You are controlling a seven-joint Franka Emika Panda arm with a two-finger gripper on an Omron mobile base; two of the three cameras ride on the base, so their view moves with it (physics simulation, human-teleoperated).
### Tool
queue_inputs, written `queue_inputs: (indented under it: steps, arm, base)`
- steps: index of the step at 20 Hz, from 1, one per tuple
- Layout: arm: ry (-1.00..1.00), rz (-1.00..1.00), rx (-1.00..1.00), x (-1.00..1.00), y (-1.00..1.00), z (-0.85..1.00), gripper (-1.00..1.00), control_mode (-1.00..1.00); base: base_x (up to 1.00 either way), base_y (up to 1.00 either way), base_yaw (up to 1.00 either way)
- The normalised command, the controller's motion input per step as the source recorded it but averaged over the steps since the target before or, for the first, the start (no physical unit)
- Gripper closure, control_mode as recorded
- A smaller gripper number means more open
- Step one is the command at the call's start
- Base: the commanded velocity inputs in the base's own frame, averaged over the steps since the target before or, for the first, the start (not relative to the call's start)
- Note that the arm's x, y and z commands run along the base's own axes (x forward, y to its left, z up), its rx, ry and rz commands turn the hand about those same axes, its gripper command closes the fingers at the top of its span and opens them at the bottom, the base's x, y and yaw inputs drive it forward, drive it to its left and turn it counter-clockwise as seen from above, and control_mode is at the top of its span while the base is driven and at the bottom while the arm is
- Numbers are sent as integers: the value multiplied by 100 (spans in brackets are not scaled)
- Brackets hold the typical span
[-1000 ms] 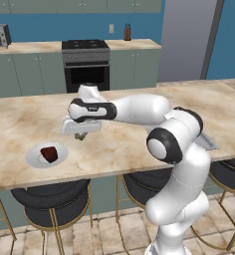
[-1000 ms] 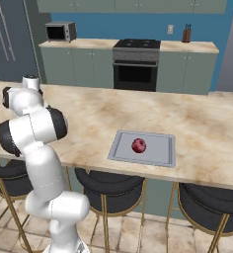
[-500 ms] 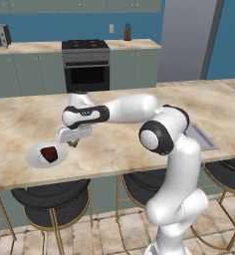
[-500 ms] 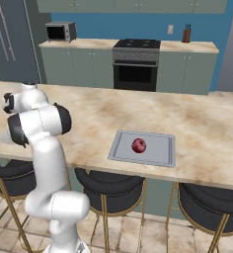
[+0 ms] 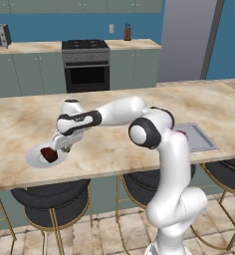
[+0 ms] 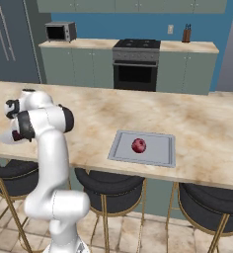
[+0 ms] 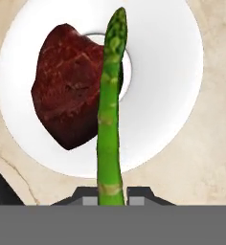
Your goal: Create a steak meal by picking up the steak and asparagus from the tray and placing them on the plate. Leave the pomegranate on the tray.
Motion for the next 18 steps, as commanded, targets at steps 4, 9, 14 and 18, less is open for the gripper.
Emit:
queue_inputs:
  steps: [4,9,14,18]
  arm:
    - [0,9,0,33,15,-35,100,-100]
    - [0,8,0,28,25,-27,100,-100]
    - [0,7,0,10,35,-12,100,-100]
    - [-1,6,-1,0,31,-1,100,-100]
  base:
    - [0,0,0]
    - [0,0,0]
    - [0,0,0]
    - [0,0,0]
